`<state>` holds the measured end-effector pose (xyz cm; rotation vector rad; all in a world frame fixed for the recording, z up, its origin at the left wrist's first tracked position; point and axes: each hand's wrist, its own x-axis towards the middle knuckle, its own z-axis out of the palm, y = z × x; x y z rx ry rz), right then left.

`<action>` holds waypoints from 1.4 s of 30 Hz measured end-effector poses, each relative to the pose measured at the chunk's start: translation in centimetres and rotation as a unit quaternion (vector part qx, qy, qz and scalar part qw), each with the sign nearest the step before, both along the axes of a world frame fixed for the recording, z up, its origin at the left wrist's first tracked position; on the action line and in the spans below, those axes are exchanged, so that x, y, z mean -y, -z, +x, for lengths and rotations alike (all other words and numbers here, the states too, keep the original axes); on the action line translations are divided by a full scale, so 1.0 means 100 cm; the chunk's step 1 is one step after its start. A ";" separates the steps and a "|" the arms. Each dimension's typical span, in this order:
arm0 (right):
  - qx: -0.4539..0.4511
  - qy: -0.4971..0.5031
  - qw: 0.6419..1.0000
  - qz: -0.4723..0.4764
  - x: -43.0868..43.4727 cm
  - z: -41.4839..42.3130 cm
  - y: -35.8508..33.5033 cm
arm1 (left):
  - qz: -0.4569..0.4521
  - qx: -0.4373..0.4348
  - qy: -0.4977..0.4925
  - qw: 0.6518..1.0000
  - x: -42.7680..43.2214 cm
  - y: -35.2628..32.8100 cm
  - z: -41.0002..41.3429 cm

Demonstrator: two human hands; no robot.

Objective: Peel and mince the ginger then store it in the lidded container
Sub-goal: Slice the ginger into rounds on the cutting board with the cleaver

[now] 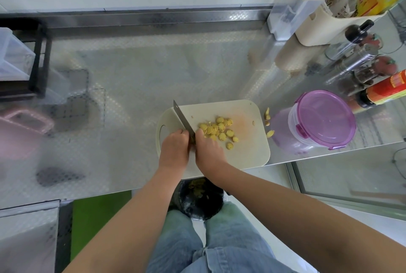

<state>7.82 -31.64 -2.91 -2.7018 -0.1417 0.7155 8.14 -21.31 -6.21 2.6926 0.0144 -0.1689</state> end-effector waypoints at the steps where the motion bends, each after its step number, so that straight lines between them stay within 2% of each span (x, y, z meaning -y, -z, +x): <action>1: 0.004 0.001 1.000 0.001 -0.002 0.001 0.001 | -0.002 -0.001 0.000 1.000 0.000 0.000 0.000; 13: 0.017 0.051 0.998 0.014 0.023 0.017 0.007 | -0.054 0.006 -0.011 0.998 -0.006 0.000 -0.009; 23: 0.025 0.012 0.998 0.057 0.022 0.007 -0.011 | -0.058 -0.019 -0.043 0.997 -0.004 -0.003 -0.014; 29: 0.018 0.020 0.997 0.073 0.021 -0.002 -0.014 | -0.088 0.001 -0.100 0.991 -0.003 -0.002 -0.021; 33: 0.021 0.012 0.998 0.063 0.020 -0.002 -0.016 | -0.097 -0.002 -0.114 0.989 -0.001 0.000 -0.017; 42: 0.024 -0.028 0.999 0.021 0.022 0.000 -0.021 | -0.082 -0.002 -0.082 0.993 -0.001 -0.001 -0.015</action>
